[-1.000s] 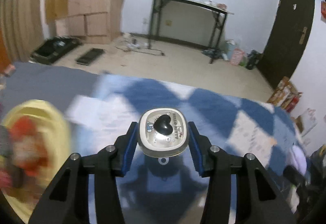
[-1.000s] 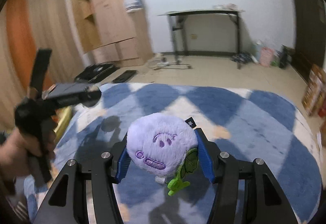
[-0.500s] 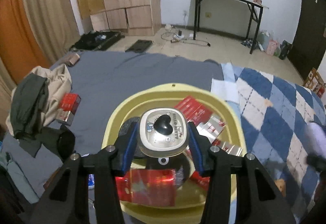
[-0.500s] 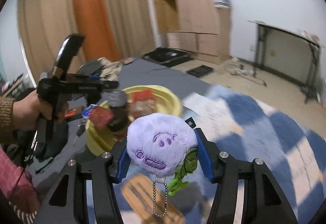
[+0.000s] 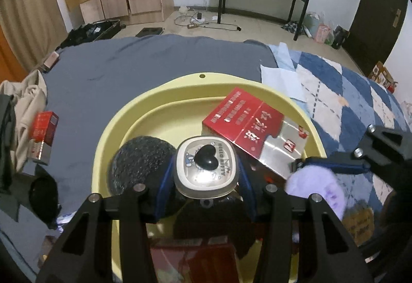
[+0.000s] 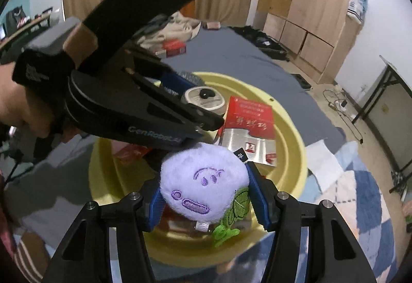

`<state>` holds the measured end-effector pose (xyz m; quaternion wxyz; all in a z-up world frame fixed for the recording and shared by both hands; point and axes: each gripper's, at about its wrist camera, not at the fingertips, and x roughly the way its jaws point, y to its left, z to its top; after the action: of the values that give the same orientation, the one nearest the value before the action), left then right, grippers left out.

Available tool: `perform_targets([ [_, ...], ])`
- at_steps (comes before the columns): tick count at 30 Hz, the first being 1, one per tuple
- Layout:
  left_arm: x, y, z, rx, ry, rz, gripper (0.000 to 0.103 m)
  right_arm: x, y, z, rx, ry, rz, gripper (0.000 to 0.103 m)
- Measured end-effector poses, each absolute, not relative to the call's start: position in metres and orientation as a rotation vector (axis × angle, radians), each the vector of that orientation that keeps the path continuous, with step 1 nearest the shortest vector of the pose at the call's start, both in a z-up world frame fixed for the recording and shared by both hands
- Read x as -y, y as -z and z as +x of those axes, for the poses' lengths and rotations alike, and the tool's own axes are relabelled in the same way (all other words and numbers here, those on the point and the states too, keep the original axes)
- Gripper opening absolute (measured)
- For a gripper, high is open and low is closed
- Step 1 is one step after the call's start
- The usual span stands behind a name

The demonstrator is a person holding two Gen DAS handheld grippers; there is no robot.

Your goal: Organize rigid objects

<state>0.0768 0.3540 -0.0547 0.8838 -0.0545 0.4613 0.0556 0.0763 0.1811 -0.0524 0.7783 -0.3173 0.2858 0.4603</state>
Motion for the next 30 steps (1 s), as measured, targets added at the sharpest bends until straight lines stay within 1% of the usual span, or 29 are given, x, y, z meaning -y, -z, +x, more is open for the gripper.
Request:
perform_targets([
  [3,-0.356,0.059,0.075,-0.949,-0.118,-0.14,0.05,-0.196,0.06,0.076,-0.626,-0.994,-0.699,0.056],
  [4,-0.356,0.059,0.074,-0.945,-0.12,-0.14,0.053,-0.201,0.062,0.077,-0.627,-0.995,-0.702,0.056],
  [5,-0.354,0.058,0.072,-0.936,-0.127,-0.139,0.057,-0.206,0.065,0.077,-0.633,-0.998,-0.706,0.056],
  [7,-0.353,0.056,0.07,-0.919,-0.136,-0.153,0.08,-0.211,0.071,0.074,-0.638,-1.0,-0.726,0.057],
  [8,-0.353,0.054,0.069,-0.906,-0.14,-0.162,0.084,-0.214,0.072,0.071,-0.638,-0.999,-0.734,0.058],
  [9,-0.352,0.051,0.067,-0.894,-0.15,-0.166,0.09,-0.217,0.074,0.071,-0.637,-0.995,-0.737,0.059],
  [10,-0.352,0.048,0.067,-0.886,-0.158,-0.171,0.093,-0.218,0.074,0.07,-0.634,-0.989,-0.732,0.061],
  [11,-0.354,0.044,0.065,-0.874,-0.168,-0.187,0.094,-0.219,0.074,0.07,-0.635,-0.988,-0.719,0.062],
  [12,-0.355,0.04,0.065,-0.87,-0.174,-0.198,0.095,-0.219,0.073,0.069,-0.64,-0.992,-0.709,0.067],
  [13,-0.355,0.036,0.064,-0.863,-0.185,-0.205,0.096,-0.218,0.072,0.067,-0.637,-0.991,-0.702,0.076],
  [14,-0.355,0.026,0.061,-0.841,-0.201,-0.217,0.097,-0.217,0.071,0.065,-0.63,-0.99,-0.696,0.081],
  [15,-0.355,0.019,0.059,-0.824,-0.209,-0.226,0.1,-0.216,0.07,0.068,-0.622,-0.988,-0.686,0.09],
  [16,-0.354,0.007,0.056,-0.795,-0.23,-0.234,0.103,-0.213,0.066,0.066,-0.611,-0.987,-0.669,0.093],
  [17,-0.353,-0.004,0.054,-0.766,-0.254,-0.241,0.103,-0.209,0.061,0.063,-0.602,-0.988,-0.651,0.095],
  [18,-0.353,-0.013,0.052,-0.746,-0.27,-0.254,0.103,-0.202,0.052,0.059,-0.587,-0.99,-0.624,0.101],
  [22,-0.336,-0.053,0.038,-0.654,-0.402,-0.298,0.103,-0.171,0.023,0.055,-0.544,-0.984,-0.546,0.103],
  [24,-0.321,-0.062,0.026,-0.609,-0.483,-0.346,0.103,-0.148,0.01,0.058,-0.533,-0.97,-0.532,0.103],
  [27,-0.288,-0.054,0.005,-0.577,-0.608,-0.454,0.103,-0.112,0.004,0.073,-0.53,-0.908,-0.558,0.103],
  [30,-0.244,-0.024,-0.02,-0.583,-0.711,-0.571,0.103,-0.074,0.012,0.099,-0.611,-0.849,-0.513,0.103],
])
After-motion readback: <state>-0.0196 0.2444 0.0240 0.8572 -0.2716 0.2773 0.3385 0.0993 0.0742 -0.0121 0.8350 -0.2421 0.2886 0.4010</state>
